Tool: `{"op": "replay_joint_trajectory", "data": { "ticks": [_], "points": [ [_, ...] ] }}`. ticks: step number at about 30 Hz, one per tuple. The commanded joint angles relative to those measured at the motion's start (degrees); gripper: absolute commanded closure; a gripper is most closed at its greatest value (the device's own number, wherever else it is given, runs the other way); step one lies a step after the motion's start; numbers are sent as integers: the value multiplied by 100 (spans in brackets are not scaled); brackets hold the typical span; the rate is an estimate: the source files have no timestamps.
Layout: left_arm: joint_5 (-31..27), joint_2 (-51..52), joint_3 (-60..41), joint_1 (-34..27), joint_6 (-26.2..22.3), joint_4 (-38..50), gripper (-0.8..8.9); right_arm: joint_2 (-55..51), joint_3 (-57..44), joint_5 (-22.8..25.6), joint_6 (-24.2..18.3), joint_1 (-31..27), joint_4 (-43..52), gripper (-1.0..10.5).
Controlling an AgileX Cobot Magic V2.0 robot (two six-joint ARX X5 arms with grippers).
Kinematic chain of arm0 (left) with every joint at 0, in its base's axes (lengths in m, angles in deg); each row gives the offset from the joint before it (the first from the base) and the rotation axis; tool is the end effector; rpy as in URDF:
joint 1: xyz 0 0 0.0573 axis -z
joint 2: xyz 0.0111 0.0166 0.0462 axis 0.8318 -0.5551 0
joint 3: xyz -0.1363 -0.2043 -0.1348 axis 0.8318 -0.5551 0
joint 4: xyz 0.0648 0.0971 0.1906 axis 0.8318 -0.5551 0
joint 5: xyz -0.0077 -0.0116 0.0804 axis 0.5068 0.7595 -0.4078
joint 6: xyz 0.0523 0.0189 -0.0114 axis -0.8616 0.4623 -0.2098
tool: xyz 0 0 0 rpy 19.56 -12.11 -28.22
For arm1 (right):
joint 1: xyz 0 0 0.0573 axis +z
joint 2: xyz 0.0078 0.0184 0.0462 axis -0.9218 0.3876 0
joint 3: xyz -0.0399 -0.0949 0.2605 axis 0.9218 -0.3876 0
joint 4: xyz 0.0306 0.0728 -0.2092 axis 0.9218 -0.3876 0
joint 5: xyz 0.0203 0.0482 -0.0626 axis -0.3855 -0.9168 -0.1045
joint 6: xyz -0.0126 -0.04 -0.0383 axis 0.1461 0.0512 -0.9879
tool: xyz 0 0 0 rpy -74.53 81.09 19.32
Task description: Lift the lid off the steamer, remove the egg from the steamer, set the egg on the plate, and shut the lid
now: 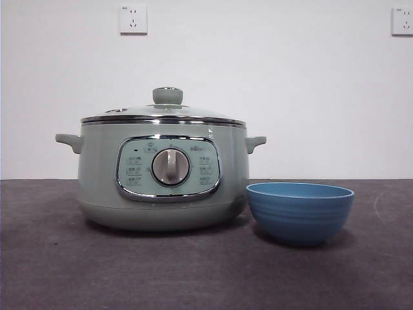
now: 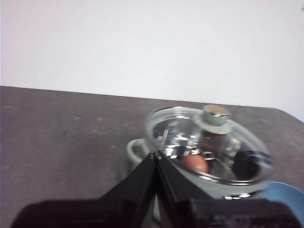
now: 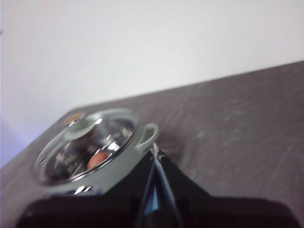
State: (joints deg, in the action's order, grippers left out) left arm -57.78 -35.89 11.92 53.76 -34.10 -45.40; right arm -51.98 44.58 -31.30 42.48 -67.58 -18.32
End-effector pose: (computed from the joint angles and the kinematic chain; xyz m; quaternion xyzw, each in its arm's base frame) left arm 0.0262 -0.0099 0.2590 -0.1063 0.0438 -0.1390 0.9836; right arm 0.0483 0.0138 0.2753 0.1423 0.0769 0.2018 0.9660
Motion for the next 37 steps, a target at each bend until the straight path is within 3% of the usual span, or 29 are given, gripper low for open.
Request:
{"op": "replay_joint_trajectory", "data": {
  "ticks": [1,9,17,24,25,29,30,37],
  "points": [
    [337,-310,538,-13,-96,-350,821,549,638,-376,-527,13,-474,958],
    [1300,-1379,1915,-11,-601,-1644,821,2124,2516,-1593,-1733,39,-2490,958],
    [2168,-2138,2686,-9,-1071,-2660,821,3012,3600,-1733,-2437,446,-4159,958],
    [2208,-2243,2695,-9,-1058,-2734,796,3104,3615,-1727,-2450,575,-4308,917],
    [2205,-2243,2695,-9,-1023,-2734,732,3104,3617,-1727,-2450,575,-4308,844],
    [2205,-2243,2697,-9,-1021,-2710,234,3106,3615,-1716,-2387,575,-4304,389],
    [2208,-2243,2697,-9,-1023,-2684,208,3106,3615,-1711,-2385,575,-4304,337],
    [2205,-2424,2771,-9,-1019,-2282,212,3106,3615,-1711,-2382,575,-4223,348]
  ]
}}
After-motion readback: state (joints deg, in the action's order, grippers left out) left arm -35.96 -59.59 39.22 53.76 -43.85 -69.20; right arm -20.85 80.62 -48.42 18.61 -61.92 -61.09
